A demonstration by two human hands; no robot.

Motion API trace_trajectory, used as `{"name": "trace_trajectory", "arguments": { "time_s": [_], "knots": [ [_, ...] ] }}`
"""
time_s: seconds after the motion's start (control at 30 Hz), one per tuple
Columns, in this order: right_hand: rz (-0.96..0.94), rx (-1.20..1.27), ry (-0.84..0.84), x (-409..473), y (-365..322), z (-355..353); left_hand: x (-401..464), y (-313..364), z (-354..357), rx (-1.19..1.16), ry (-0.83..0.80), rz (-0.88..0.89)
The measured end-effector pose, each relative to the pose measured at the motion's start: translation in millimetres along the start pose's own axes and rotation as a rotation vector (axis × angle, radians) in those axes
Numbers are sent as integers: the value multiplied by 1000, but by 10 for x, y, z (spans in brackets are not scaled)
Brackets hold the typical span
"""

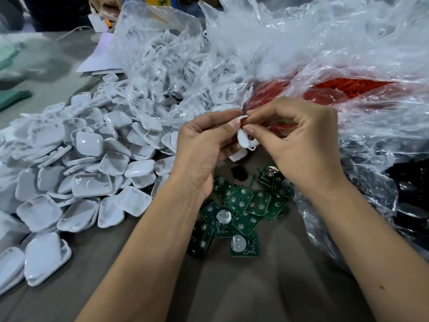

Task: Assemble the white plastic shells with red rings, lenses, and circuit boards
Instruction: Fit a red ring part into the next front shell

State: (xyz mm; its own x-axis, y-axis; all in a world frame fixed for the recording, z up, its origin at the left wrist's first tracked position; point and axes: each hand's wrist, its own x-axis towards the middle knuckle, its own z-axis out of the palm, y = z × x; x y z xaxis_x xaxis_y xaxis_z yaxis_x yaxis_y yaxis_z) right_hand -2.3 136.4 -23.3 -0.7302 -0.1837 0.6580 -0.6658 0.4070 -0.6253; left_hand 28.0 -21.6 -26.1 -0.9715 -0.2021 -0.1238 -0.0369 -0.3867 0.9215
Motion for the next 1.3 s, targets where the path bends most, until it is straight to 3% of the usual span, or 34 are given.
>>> {"name": "trace_trajectory", "arguments": {
  "time_s": [0.2, 0.37, 0.6, 0.73, 1.03, 1.3],
  "knots": [
    [35, 53, -22, -17, -1, 13, 7, 14, -14, -27, -21, -17],
    [377, 512, -74, 7, 6, -21, 33, 52, -30, -113, -29, -64],
    [751, 755, -221, 47, 21, -80, 22, 50, -18, -116, -63, -61],
    [788, 785, -291, 63, 22, -126, 4, 38, 2, -122, -75, -60],
    [815, 841, -239, 84, 6, -122, -1, 15, 22, -106, -100, -50],
    [855, 814, -301, 95, -3, -127, -30, -15, 20, 106, -52, 38]
  ]
}}
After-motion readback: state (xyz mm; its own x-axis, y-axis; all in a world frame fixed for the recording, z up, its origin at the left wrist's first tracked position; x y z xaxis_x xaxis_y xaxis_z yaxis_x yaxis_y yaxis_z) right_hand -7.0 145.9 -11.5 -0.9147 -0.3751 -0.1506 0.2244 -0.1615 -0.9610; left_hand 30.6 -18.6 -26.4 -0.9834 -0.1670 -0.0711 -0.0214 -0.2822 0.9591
